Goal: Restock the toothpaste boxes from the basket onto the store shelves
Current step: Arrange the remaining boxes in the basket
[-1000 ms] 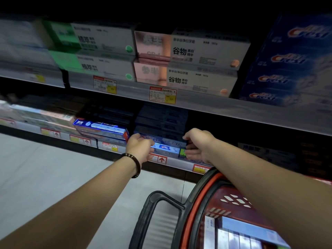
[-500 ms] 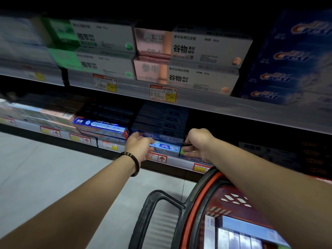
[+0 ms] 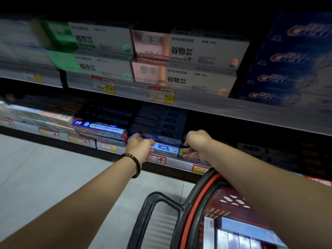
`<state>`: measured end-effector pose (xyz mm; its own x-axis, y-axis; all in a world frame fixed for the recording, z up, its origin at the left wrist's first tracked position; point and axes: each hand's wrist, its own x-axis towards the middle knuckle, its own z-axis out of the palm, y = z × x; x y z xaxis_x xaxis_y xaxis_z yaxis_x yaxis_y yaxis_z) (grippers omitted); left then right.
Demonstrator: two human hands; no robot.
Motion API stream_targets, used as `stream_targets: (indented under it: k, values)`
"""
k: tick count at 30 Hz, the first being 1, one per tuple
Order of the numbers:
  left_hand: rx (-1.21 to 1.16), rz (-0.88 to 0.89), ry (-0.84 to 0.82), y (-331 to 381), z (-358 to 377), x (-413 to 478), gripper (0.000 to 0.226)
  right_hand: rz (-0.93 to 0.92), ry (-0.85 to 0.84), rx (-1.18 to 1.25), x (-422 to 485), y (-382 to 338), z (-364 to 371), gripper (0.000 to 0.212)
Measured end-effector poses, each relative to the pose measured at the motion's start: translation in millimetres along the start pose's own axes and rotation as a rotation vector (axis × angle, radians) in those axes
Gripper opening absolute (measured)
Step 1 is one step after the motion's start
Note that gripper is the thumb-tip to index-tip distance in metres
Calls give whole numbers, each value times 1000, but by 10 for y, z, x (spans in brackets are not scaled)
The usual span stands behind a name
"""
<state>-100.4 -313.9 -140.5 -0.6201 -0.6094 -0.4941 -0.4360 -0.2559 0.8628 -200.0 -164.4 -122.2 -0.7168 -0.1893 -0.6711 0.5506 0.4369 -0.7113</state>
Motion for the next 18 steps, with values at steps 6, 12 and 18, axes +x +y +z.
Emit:
stream_targets:
  k: [6, 12, 18]
  values:
    - [17, -8, 26, -17, 12, -5, 35, -12, 13, -29, 3, 18, -5, 34]
    - [21, -15, 62, -41, 0, 9, 58, -14, 27, -55, 19, 20, 8, 35]
    - [28, -56, 104, -23, -20, -6, 52, -33, 21, -83, 33, -25, -44, 39]
